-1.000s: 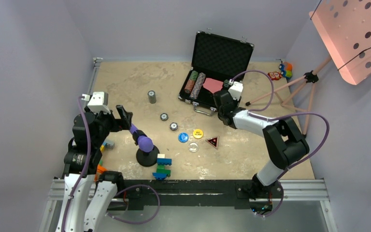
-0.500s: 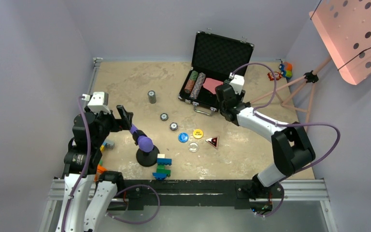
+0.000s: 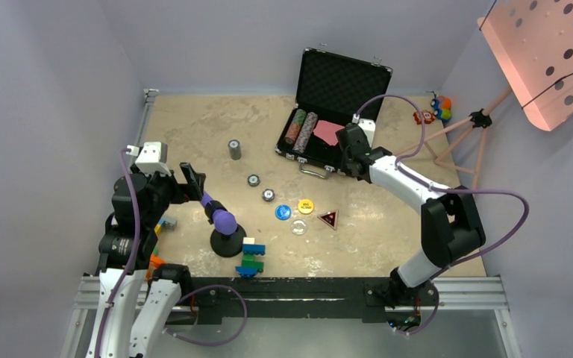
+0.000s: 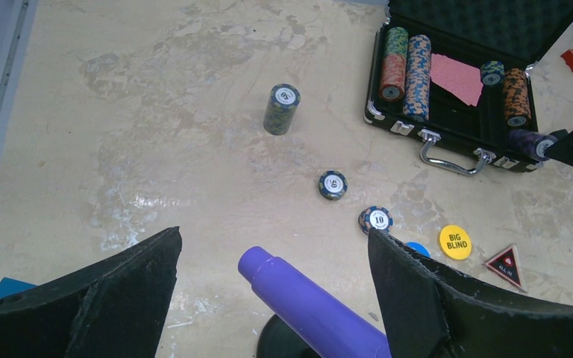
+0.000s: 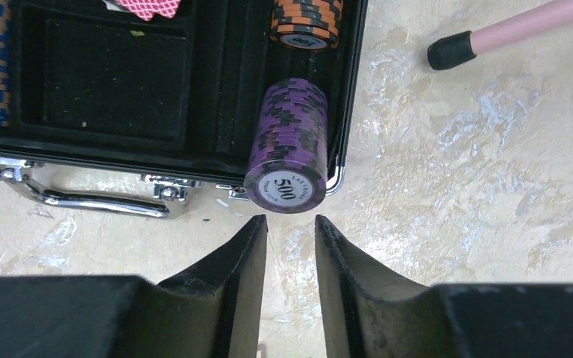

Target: Pack up texas hold em set

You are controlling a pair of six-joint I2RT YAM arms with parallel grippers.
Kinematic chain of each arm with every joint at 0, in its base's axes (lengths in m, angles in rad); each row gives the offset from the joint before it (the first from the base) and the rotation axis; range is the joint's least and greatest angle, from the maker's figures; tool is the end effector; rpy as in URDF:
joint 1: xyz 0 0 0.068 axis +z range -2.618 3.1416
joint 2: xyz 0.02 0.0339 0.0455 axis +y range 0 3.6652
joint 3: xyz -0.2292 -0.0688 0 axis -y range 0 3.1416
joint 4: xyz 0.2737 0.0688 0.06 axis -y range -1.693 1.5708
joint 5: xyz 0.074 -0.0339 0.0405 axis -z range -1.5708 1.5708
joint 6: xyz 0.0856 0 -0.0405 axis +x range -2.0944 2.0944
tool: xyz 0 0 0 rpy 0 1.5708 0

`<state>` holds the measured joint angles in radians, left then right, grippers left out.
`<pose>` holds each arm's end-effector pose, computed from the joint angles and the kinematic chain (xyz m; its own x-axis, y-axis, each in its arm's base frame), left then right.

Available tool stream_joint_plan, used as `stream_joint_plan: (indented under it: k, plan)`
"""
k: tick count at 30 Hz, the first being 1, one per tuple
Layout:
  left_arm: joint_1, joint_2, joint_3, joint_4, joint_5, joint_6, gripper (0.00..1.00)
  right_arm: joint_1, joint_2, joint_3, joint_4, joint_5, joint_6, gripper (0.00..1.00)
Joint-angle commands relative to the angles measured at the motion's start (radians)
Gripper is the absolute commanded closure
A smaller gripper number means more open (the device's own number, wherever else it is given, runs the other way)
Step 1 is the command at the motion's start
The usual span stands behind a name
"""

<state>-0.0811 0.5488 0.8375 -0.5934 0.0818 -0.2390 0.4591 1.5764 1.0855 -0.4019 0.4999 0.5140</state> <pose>0.2204 -0.0249 0.3207 -0.3280 -0.2101 -0.9210 0.0831 0.9648 -0.2496 0.3629 0.1336 0.1504 -0.6667 0.1518 -0.7297 0.2393 0.9708 -0.0167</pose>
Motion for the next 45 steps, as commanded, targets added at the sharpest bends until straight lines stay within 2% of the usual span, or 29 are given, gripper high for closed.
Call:
stream_joint_plan:
  k: [1, 6, 13, 32, 38, 45]
  plan:
    - [-0.006, -0.008, -0.001, 0.015, -0.002, 0.012, 0.02, -0.037, 0.025, 0.038, -0.017, -0.079, -0.007, 0.68]
    - [-0.006, -0.006, -0.001, 0.014, -0.004, 0.012, 0.02, -0.046, 0.074, 0.077, -0.008, -0.091, -0.02, 0.73]
    - [-0.006, -0.002, -0.001, 0.015, -0.004, 0.012, 0.02, -0.066, 0.12, 0.092, 0.004, -0.042, -0.006, 0.73]
    - [-0.006, 0.003, -0.001, 0.015, -0.002, 0.012, 0.02, -0.132, 0.204, 0.111, 0.054, -0.058, -0.041, 0.73]
    - [-0.006, 0.005, 0.0, 0.017, -0.002, 0.013, 0.02, -0.133, 0.173, 0.089, 0.073, -0.084, -0.054, 0.71]
    - [-0.006, 0.006, 0.0, 0.018, -0.002, 0.013, 0.02, -0.132, 0.064, 0.037, 0.103, -0.143, -0.117, 0.63]
